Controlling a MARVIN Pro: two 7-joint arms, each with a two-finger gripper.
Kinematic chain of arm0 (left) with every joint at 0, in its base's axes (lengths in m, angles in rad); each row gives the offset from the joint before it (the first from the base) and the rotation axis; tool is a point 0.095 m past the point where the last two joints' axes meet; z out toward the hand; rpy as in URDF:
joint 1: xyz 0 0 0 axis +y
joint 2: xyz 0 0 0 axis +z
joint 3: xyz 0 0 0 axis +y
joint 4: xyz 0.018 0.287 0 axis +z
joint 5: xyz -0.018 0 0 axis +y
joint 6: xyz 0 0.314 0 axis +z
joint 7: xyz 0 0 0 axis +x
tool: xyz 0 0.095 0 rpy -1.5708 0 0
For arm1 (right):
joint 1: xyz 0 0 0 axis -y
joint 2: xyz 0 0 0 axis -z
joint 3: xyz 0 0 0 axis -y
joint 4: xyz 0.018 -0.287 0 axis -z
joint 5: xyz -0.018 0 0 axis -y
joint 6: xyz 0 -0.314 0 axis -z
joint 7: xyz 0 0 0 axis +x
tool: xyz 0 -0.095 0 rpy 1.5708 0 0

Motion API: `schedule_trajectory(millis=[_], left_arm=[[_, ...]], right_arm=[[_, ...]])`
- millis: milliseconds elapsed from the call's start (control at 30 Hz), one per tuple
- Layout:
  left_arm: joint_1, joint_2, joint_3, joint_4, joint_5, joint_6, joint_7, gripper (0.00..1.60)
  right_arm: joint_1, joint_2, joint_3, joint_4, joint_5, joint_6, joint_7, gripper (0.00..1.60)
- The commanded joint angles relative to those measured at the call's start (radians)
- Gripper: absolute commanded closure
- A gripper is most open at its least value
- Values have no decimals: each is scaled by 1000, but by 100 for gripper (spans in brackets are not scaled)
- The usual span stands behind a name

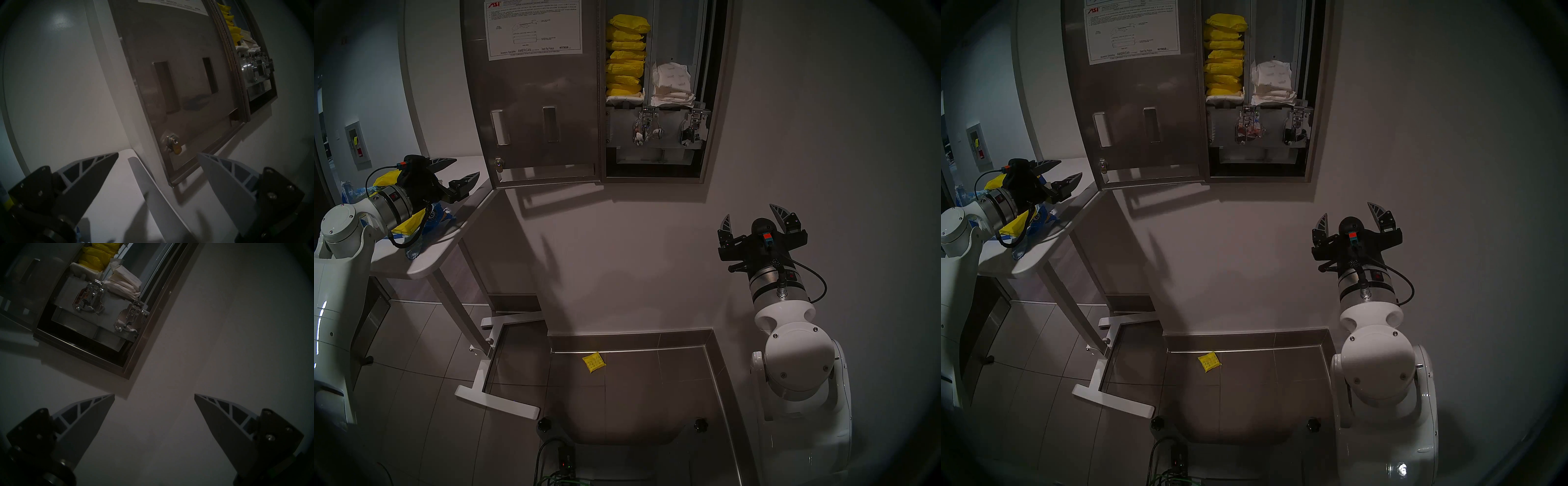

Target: Open the dispenser door, put the pads inside, close the door

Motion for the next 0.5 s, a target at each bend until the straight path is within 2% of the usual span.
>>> schedule_trajectory(millis=[0, 33, 100, 133, 167, 200, 267, 300, 333, 433, 467], left_arm=[[-102, 34, 16, -6, -32, -48, 44, 0], [-126, 27, 29, 5, -30, -50, 44, 0], [-124, 32, 40, -1, -37, -55, 55, 0], [-152, 26, 55, 11, -34, -55, 55, 0], [-129, 36, 54, -5, -44, -60, 68, 0], [-156, 29, 68, 7, -40, -59, 66, 0], [-154, 35, 79, 0, -48, -64, 78, 0], [-182, 30, 95, 11, -45, -64, 77, 0], [-164, 38, 93, -2, -52, -67, 87, 0], [-205, 33, 123, 16, -50, -69, 91, 0], [-186, 42, 120, 4, -57, -74, 101, 0]], right_arm=[[11, -1, 2, -36, -2, -14, -12, 0], [11, 0, 2, -36, -2, -14, -12, 0], [11, 0, 1, -36, -2, -14, -13, 0], [11, 0, 1, -36, -2, -14, -13, 0], [11, 0, 1, -36, -2, -14, -13, 0], [11, 0, 1, -36, -2, -14, -13, 0], [11, 0, 1, -35, -2, -14, -14, 0], [11, 0, 1, -35, -2, -14, -14, 0], [11, 0, 1, -35, -2, -14, -14, 0], [10, 1, 0, -35, -2, -14, -15, 0], [10, 1, 0, -35, -2, -14, -16, 0]])
